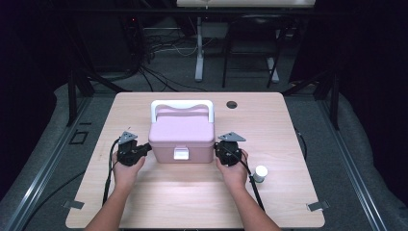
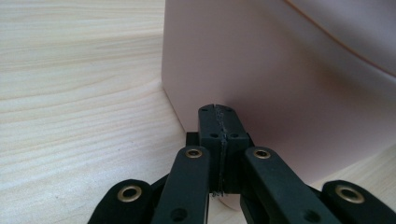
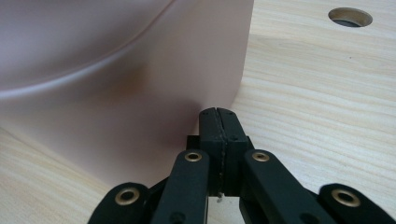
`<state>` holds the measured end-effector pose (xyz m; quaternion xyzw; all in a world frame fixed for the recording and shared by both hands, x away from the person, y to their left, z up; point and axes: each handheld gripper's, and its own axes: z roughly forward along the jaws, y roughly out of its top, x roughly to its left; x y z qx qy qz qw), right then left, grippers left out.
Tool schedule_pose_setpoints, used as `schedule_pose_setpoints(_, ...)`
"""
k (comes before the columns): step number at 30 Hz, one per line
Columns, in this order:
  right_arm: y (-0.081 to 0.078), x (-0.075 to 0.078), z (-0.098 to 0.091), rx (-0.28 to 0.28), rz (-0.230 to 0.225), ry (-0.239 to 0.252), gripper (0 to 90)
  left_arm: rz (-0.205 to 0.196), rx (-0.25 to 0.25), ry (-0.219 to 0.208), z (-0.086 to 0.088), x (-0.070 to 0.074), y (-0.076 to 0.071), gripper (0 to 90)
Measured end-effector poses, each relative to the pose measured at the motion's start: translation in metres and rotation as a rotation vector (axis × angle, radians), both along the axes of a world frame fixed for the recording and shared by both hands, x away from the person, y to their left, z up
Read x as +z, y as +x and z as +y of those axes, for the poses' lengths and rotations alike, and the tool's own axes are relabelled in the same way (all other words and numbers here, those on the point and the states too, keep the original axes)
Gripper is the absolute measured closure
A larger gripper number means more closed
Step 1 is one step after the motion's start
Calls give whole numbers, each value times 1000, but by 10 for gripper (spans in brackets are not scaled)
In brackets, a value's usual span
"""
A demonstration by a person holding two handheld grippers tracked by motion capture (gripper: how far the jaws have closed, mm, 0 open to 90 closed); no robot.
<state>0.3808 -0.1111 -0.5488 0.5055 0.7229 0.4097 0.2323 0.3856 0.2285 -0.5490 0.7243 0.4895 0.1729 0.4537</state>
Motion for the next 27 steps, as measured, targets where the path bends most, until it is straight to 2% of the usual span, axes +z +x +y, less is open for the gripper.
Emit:
schedule_pose_setpoints(5,-4,1,-1,1,-7,-22,900,1,-5,-15,-2,-1,-5,900)
schedule_pose_setpoints(12,-12,1,-7,9,2,-10,900,8,-16,-37,-4,-2,-13,900)
schedule_pose_setpoints(15,-16,0,-9,10,0,-14,900,12,-25,-14,-6,0,-18,900)
schedule_pose_setpoints(27,-35,2,-16,8,7,-33,900,23,-63,7,-13,3,-36,900)
